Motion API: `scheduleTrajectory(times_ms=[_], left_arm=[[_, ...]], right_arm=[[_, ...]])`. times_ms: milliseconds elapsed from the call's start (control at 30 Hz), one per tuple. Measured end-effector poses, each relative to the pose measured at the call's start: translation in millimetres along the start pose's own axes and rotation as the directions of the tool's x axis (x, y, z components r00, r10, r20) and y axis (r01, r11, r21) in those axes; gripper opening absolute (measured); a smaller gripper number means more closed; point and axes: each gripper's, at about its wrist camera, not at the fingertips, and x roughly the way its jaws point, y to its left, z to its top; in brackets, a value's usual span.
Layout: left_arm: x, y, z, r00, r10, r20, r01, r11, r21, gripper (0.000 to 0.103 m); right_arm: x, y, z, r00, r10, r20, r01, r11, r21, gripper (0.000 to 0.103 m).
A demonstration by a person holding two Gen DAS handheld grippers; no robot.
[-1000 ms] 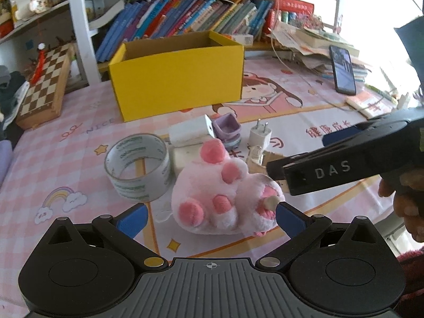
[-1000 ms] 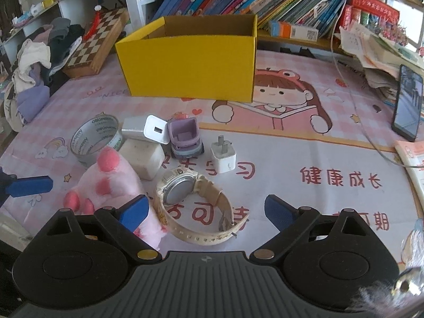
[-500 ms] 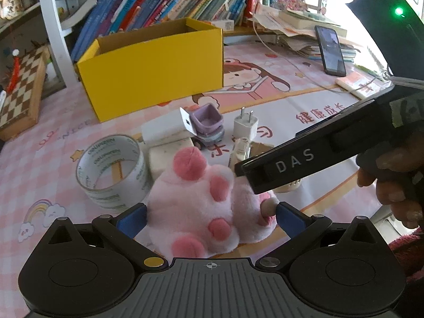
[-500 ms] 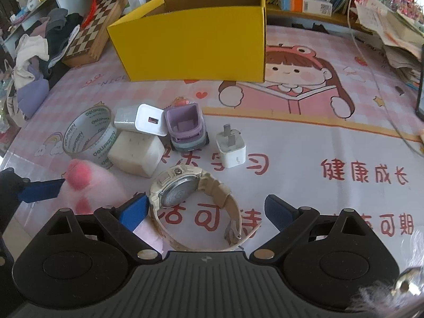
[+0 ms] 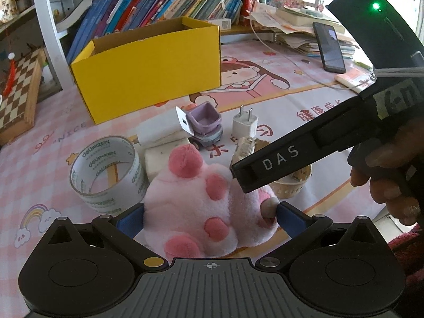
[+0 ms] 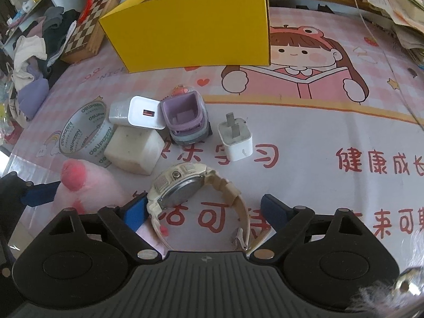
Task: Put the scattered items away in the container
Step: 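Close the right gripper on the white watch while the left gripper grasps the pink plush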
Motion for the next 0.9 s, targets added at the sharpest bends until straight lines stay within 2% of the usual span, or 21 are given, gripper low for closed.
scheduleTrajectory(times_ms=[33,100,133,267,467,600,733,900], left_arm=[[0.4,-0.3,-0.1,1.000,0.001,0.002,-0.001,1.000,0.002,0.103],[0.8,-0.8,0.2,1.000,0.003,0.008,-0.003,1.000,0.006,0.103],[1.2,-1.1,0.5,1.000,0.004,0.010,-0.004,1.000,0.007,0.103],[2.4,-1.7,1.8,1.000,0.006,0.016,-0.006,1.000,0.010,0.103],[2.0,1.4,3.9,1.000,0.003,0.027,-0.003,1.000,-0.011,0.103],[-3.5,2.5,6.0,0.998,0.013,0.067,-0.012,1.000,-0.016,0.103],[2.1,3.9,5.4,0.999,-0.001,0.038,0.002,1.000,-0.021,0.103],[5.8,4.1,5.5,0.999,-0.002,0.040,0.003,1.000,-0.020,0.103]], right_arm=[[-0.2,0.1,-0.1,1.000,0.002,0.001,-0.002,1.000,-0.003,0.088],[-0.9,0.7,-0.1,1.000,0.007,0.004,-0.007,1.000,-0.011,0.081],[-1.7,1.9,-0.1,1.000,0.012,0.006,-0.012,1.000,-0.021,0.071],[-3.0,3.1,0.2,1.000,0.013,0.008,-0.013,0.999,-0.037,0.065],[-5.6,-1.1,0.9,0.999,-0.029,0.017,0.029,0.999,-0.030,0.064],[-6.1,-3.0,1.1,0.999,-0.051,0.020,0.051,0.998,-0.027,0.066],[-5.3,-2.4,2.2,0.998,-0.063,0.022,0.064,0.998,-0.027,0.073],[-4.3,-1.7,3.2,0.997,-0.067,0.023,0.068,0.997,-0.035,0.072]])
